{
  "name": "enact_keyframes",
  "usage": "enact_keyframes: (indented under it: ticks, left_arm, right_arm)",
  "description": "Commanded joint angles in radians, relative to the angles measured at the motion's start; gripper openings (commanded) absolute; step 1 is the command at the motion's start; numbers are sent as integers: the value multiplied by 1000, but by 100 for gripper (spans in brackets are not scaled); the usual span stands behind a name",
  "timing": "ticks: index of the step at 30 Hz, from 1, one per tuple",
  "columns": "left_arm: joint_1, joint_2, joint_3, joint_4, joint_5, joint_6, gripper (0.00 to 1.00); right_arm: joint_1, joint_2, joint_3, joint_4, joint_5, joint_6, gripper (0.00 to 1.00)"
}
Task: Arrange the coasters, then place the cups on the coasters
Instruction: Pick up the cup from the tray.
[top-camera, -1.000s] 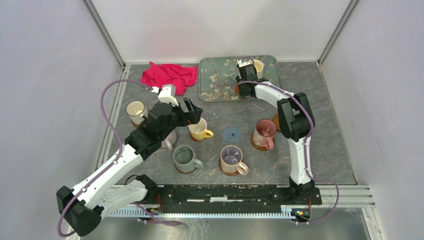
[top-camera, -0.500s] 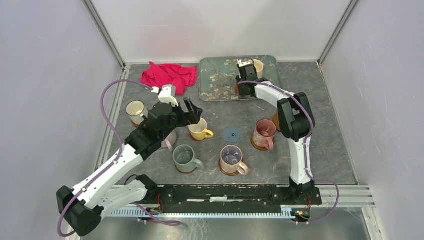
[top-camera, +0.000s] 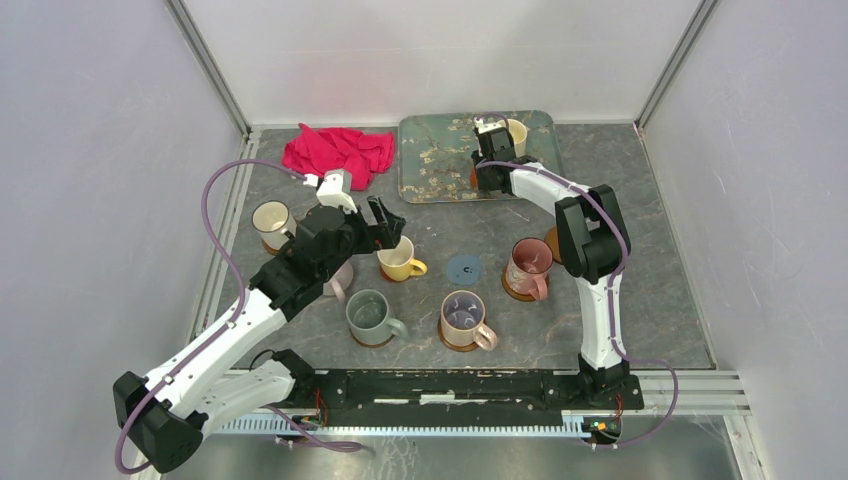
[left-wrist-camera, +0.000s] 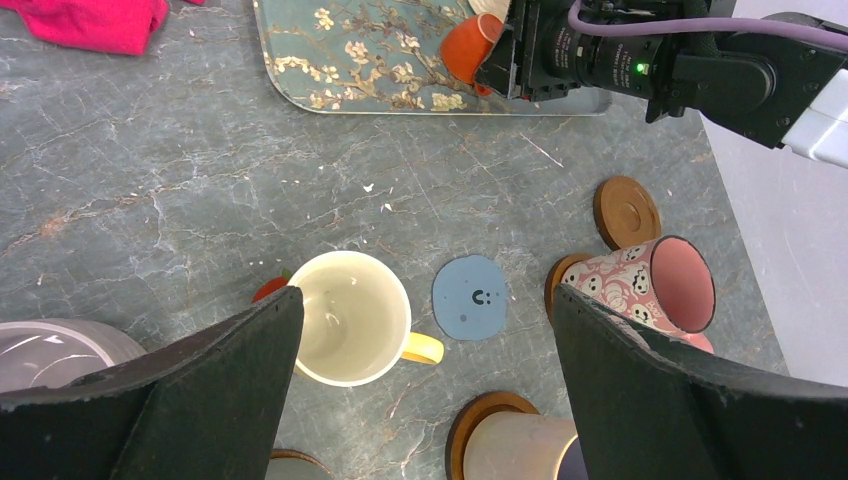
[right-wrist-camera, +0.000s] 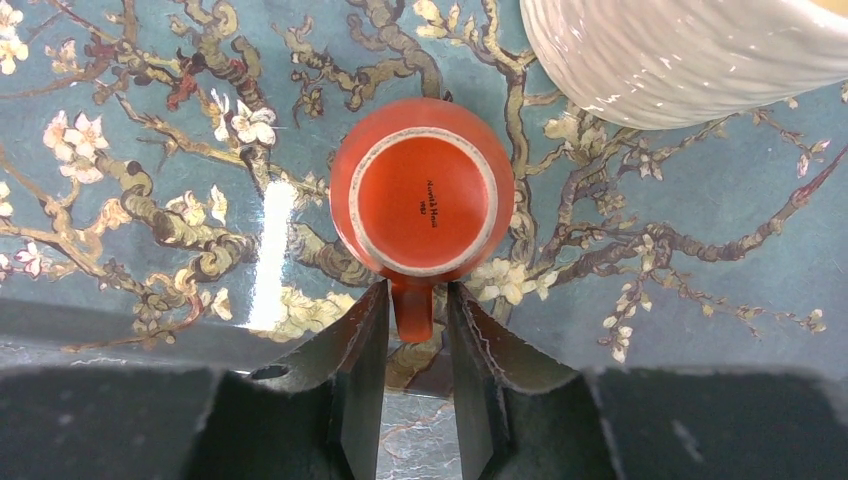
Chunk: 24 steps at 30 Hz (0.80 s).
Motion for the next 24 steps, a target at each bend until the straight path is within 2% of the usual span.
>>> enact_keyframes:
  ticks: [1,5,10,24]
  left_arm:
    - [5,-16,-3,17,-5,-45,100]
    - [5,-14,-3,17,-6,-45,100]
    - [5,-12,-3,18,-5,-45,100]
    - [5,-17,-5,17,-5,-46,100]
  right_arm:
    - [3,-56,36,33,10,2,33]
    - [3,-58,36,32,7,3,38]
    - [2,-66,31,38,6,5,38]
    - [3,-65,33,35,10,7,33]
